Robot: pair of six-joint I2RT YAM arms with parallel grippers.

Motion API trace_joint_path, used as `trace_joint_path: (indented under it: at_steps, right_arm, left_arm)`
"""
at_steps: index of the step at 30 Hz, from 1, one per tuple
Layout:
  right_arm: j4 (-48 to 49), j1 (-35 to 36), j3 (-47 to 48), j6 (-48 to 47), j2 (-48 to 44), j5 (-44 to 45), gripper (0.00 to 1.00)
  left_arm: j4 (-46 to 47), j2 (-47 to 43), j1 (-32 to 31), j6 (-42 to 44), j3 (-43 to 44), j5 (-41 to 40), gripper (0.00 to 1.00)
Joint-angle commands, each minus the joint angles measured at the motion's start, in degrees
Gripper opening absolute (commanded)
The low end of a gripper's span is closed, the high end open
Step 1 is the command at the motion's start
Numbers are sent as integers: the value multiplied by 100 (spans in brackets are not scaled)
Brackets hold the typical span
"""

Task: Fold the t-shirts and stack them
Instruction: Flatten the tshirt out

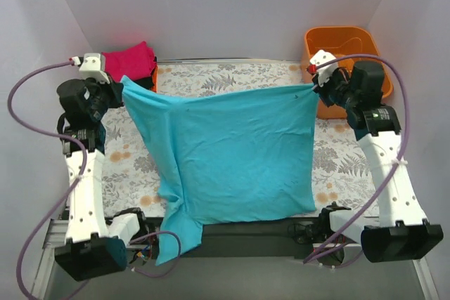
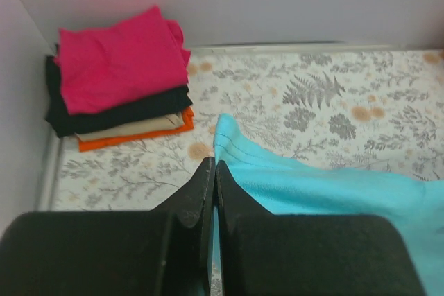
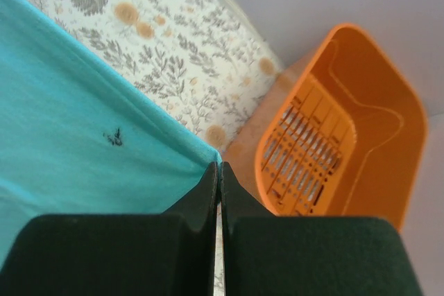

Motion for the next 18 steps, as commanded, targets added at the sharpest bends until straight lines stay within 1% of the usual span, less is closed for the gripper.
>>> trace_joint_path:
  at_steps: [1, 2, 3, 4, 5, 6, 9, 10, 13, 18]
  right_arm:
    - [1407, 83, -520, 93, 253, 230, 1]
    - [1539, 118, -610, 102, 385, 317, 1]
    - [1775, 179, -707, 85, 673, 370, 1]
    - [1891, 206, -812, 76, 833, 414, 1]
    - [1996, 215, -848, 67, 991, 510, 1]
    - [2163, 250, -866, 50, 1306, 572, 1]
    - [2357, 277, -796, 23, 1897, 748, 1]
    - [2375, 277, -752, 23, 2020, 792, 1]
    - [2454, 277, -629, -21, 2425, 880, 1]
    - [2507, 277, -462, -82, 2943, 1091, 1]
  left_arm:
    - [1374, 541, 21, -148, -402, 423, 0]
    - [1605, 735, 21, -166, -473, 494, 0]
    - [1825, 1189, 12, -183, -491, 520, 0]
    - [2018, 1455, -14, -157, -439, 529, 0]
    - [2046, 1727, -49, -157, -238, 503, 0]
    - [2055, 2313, -50, -140, -106, 599, 0]
    - [2047, 2950, -76, 10, 264, 802, 0]
    - [2221, 3291, -119, 123, 334, 784, 0]
    - [2258, 3810, -216, 160, 589, 767, 0]
    - [2231, 4331, -445, 194, 915, 696, 0]
